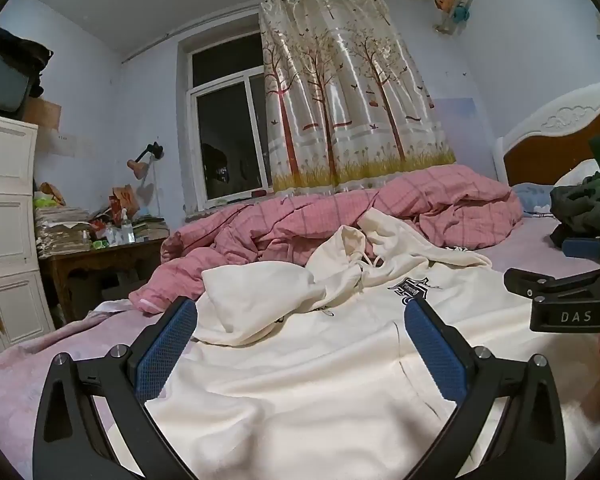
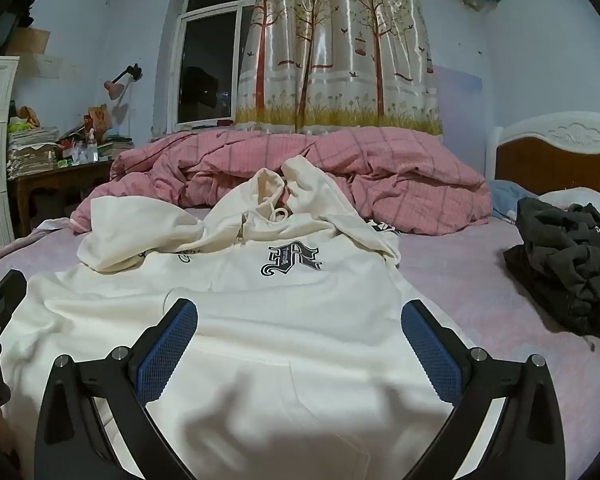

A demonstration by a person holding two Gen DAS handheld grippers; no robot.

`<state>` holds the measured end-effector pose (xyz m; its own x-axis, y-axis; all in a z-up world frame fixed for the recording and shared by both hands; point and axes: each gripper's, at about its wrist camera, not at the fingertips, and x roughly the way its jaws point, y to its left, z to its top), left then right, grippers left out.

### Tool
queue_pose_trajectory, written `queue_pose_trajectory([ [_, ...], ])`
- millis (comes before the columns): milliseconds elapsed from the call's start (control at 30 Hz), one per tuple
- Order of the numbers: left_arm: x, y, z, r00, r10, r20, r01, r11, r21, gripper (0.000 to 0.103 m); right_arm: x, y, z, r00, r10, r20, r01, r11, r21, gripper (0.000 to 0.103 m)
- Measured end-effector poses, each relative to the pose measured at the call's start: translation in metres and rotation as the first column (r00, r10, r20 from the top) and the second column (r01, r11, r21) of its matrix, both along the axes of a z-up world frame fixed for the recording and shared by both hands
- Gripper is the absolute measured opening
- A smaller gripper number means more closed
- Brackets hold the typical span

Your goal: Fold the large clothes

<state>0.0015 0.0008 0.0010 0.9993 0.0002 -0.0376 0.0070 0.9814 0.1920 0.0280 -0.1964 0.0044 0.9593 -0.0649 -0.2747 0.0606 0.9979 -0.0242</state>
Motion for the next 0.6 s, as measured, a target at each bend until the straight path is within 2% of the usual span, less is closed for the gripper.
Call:
queue_pose_trajectory([
  [33,0.000,0.000,0.000,1.000,0.000,0.000,0.000,1.000,-0.003,0.103,0.002,-0.001,0.000,0.999,0.001,-0.051,0.001,0.999,0.032,0.102],
  [133,0.006,-0.001,-0.008,1.000,0.002,-0.002,-0.002,1.000,-0.015,0.103,-0.001,-0.001,0.000,0.999,0.001,-0.038,0.000,1.000,0.028,0.102],
  [300,0.006,0.004,-0.005,1.000,0.008,-0.014,-0.008,0.999,-0.043,0.103,0.003,-0.002,0.000,0.999,-0.004,-0.046,0.004,1.000,0.014,0.102],
  [333,0.005,0.006,-0.002,1.000,0.009,-0.012,-0.009,0.999,-0.049,0.103,-0.007,0.002,0.004,1.000,-0.005,-0.008,0.006,1.000,0.021,0.102],
  [433,0.002,0.011,-0.001,1.000,0.014,-0.003,-0.015,0.998,-0.067,0.103,-0.011,0.000,0.005,1.000,-0.007,0.015,0.007,1.000,0.025,0.102],
  [600,-0.005,0.028,0.002,0.999,0.016,0.041,-0.010,0.989,-0.150,0.103,-0.005,-0.002,0.003,1.000,0.007,0.007,-0.007,0.999,0.032,0.102],
])
